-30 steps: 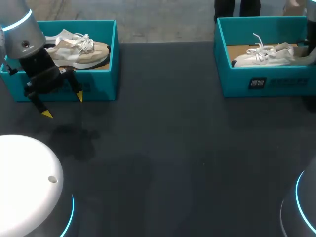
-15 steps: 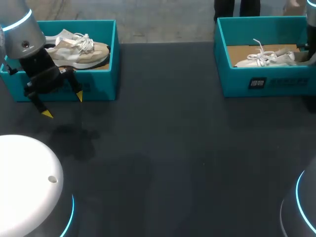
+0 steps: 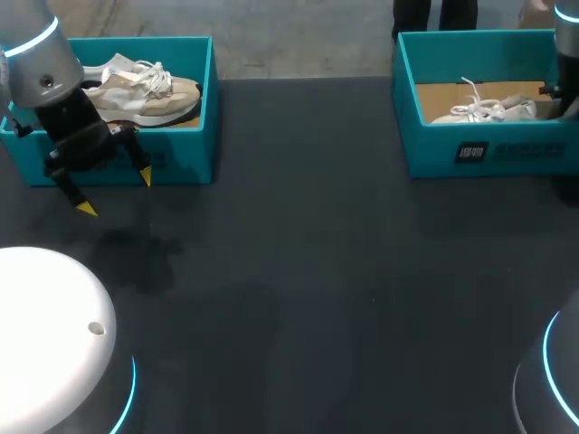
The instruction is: Take the shoe out of the shoebox, open the shoe tongue, remove and reinsert the insole, then place the shoe into the shoebox
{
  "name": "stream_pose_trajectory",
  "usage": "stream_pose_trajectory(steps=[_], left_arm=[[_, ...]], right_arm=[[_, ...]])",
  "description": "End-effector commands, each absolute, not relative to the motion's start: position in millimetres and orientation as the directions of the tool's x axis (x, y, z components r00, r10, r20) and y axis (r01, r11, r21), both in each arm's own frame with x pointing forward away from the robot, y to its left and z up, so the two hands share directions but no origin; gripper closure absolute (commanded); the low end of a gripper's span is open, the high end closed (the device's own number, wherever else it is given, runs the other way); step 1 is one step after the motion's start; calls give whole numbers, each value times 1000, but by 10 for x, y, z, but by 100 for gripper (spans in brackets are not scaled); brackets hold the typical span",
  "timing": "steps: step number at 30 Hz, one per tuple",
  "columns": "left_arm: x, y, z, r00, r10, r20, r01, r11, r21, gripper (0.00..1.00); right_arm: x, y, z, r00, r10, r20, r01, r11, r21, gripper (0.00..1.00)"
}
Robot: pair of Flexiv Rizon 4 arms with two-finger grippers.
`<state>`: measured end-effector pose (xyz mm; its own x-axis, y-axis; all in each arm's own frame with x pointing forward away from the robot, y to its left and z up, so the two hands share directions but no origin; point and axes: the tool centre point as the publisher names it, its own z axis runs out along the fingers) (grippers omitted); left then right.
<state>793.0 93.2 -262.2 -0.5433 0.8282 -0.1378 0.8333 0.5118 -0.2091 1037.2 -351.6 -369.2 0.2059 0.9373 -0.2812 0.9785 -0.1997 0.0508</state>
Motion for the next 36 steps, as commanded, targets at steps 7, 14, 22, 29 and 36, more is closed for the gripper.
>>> stream_pose_trajectory(steps=[7,14,22,29,36], left_arm=[[7926,934,-2619,-543,829,-135,834,512,-207,0],[7926,934,-2619,-543,829,-135,834,512,-207,0],[7926,934,-2619,-543,829,-135,834,512,-207,0],[7926,934,-2619,-543,829,-135,834,512,-207,0],[7926,934,-2619,-543,829,-135,834,512,-207,0]], right_arm=[[10440,-3515,-3817,201,938,-283,979,-199,34,100],[10435,-3537,-3755,199,948,-248,980,-197,32,100],[10433,-3555,-3704,195,952,-236,981,-191,40,100],[10426,-3525,-3693,184,958,-221,983,-178,44,100],[10446,-3505,-3670,177,955,-239,984,-171,45,100]])
